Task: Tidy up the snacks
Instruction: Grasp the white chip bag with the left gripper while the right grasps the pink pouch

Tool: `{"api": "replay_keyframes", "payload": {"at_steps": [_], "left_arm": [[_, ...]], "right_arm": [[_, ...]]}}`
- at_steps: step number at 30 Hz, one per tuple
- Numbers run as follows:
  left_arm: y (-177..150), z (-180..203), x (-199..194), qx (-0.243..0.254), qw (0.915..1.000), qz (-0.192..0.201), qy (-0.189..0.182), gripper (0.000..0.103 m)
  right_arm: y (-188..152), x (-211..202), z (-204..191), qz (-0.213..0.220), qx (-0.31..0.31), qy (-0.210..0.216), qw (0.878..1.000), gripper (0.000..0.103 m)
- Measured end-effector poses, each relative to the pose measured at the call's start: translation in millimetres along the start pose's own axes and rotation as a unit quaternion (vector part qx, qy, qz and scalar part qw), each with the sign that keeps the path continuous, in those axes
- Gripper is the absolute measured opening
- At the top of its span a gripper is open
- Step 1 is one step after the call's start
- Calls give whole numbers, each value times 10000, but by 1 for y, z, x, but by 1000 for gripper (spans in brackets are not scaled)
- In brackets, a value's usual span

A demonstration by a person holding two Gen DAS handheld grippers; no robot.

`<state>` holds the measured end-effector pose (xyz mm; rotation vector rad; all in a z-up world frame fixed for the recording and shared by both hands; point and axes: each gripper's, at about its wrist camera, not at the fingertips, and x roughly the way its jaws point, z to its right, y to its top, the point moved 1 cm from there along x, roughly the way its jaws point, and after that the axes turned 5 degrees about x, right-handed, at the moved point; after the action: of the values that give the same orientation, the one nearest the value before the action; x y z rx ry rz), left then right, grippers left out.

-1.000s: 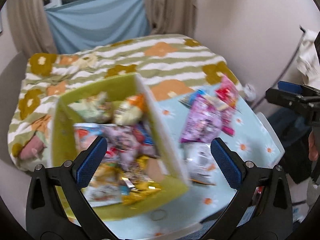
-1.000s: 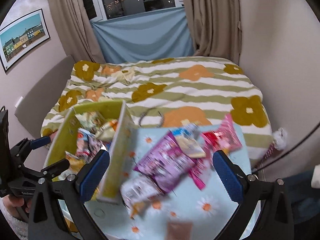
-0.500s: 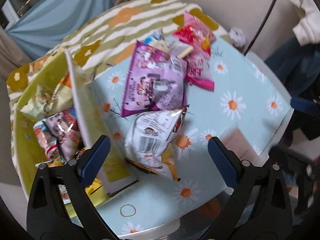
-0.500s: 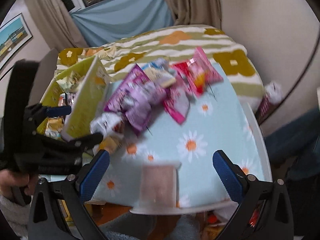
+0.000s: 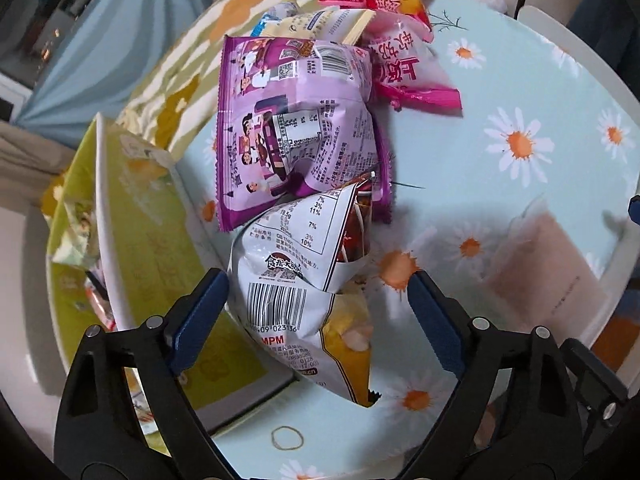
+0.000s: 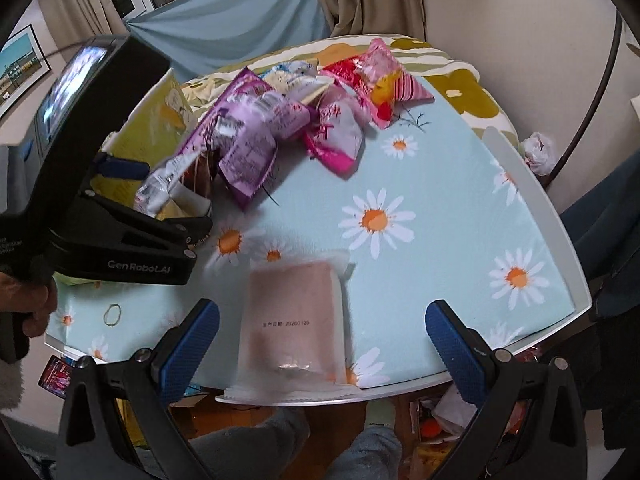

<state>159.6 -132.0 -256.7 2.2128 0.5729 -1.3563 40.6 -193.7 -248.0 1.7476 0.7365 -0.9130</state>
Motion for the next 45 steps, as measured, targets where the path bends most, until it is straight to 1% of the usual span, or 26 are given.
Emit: {"api": "replay_keyframes", "payload": {"at_steps": [4, 6, 9, 13, 15, 18, 19, 20, 23, 25, 26, 28, 30, 33, 37, 40, 42, 44, 45], "left_arm": [[3, 1, 3, 146, 9998, -48, 133, 90], [4, -1, 1, 167, 9997, -30, 157, 90], [2, -4, 0, 199, 9994, -11, 298, 90], [-1, -7, 17, 174, 9991, -327, 192, 89], [-4, -3, 20, 346, 9980, -363, 373, 88], [-5, -1, 21, 496, 9970, -392, 445, 87], [-5, 0, 21, 546, 9965, -400, 487, 85], [-5, 2, 20, 656, 9956, -394, 536, 79], [-7, 20, 18, 1180, 9885, -331, 885, 79], [-5, 24, 21, 1294, 9863, -342, 962, 79], [-4, 23, 23, 1250, 9870, -384, 929, 79], [-4, 19, 24, 1192, 9881, -409, 878, 75], [-4, 14, 24, 1195, 9884, -427, 832, 61], [-6, 10, 22, 1193, 9894, -425, 708, 52], [-11, 3, 20, 1127, 9910, -417, 582, 52], [-13, 4, 13, 965, 9932, -430, 493, 51], [-14, 10, 8, 846, 9944, -436, 465, 51], [-15, 10, 5, 721, 9954, -460, 434, 51], [-16, 10, 4, 659, 9959, -467, 415, 51]], "right_arm": [[-7, 5, -5, 85, -33, -69, 9999, 103], [-9, 7, -7, 116, -47, -97, 9999, 103], [-11, 11, -9, 144, -22, -72, 9999, 103], [-10, 18, -11, 136, 6, 6, 9999, 103], [-11, 22, -14, 117, -33, 18, 9999, 103], [-11, 27, -16, 128, -100, -26, 9999, 103], [-12, 29, -16, 119, -107, -42, 9999, 103], [-12, 31, -17, 107, -111, -62, 9999, 103], [-14, 35, -18, 128, -167, -138, 9997, 103], [-14, 37, -18, 120, -197, -145, 9996, 103], [-14, 39, -17, 111, -206, -145, 9996, 103], [-15, 42, -18, 82, -218, -122, 9997, 103], [-15, 43, -19, 78, -261, -121, 9996, 103], [-15, 45, -21, 70, -353, -144, 9992, 103], [-15, 49, -24, -40, -497, -134, 9987, 99], [-15, 51, -27, -131, -647, -127, 9977, 96], [-16, 54, -28, -177, -755, -116, 9969, 93], [-18, 57, -29, -263, -884, -120, 9957, 86], [-18, 58, -30, -257, -954, -155, 9950, 86]]}}
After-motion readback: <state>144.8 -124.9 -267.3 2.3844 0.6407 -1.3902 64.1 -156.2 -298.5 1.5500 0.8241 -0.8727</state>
